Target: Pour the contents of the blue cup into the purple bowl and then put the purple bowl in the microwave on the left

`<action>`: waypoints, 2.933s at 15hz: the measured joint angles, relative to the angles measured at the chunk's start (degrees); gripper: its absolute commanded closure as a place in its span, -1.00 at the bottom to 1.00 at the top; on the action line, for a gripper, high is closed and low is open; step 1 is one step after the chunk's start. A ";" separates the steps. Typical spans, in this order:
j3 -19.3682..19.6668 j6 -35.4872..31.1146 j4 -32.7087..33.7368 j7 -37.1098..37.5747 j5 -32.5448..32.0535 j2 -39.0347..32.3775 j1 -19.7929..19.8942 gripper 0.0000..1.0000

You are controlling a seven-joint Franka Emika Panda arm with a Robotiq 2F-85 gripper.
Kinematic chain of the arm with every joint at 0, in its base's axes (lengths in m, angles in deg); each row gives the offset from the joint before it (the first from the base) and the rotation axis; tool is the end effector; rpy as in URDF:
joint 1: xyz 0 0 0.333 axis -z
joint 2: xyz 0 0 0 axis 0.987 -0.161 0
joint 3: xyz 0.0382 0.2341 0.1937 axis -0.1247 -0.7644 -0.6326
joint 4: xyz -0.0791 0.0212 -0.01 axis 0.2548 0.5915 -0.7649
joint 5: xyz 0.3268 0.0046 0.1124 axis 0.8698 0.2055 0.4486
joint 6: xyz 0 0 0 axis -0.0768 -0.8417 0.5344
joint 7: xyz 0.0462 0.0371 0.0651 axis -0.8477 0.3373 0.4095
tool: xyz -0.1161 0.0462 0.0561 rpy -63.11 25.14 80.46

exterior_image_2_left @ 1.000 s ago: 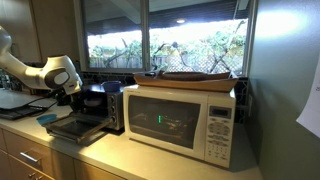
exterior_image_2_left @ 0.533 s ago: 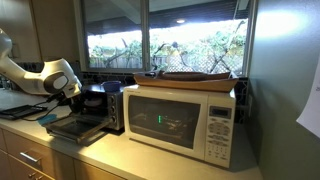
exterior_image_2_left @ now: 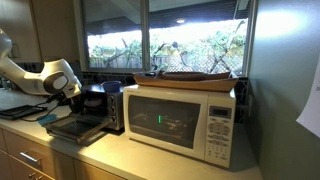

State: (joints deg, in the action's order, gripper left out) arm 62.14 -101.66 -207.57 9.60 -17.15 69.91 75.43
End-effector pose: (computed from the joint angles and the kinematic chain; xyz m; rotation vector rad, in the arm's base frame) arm 0.3936 0.1732 0.4080 -2.1916 1.5640 -0.4574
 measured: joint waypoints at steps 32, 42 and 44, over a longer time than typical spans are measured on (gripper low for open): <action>-5.57 -15.92 -5.35 -5.34 -16.95 0.78 8.26 -1.00; -7.61 -20.70 -5.58 -14.08 -24.00 3.06 12.73 -1.00; -8.46 -21.75 -5.75 -15.42 -24.93 3.40 13.95 -1.00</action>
State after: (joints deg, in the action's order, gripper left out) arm 53.68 -123.41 -213.32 -5.83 -42.08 73.30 89.38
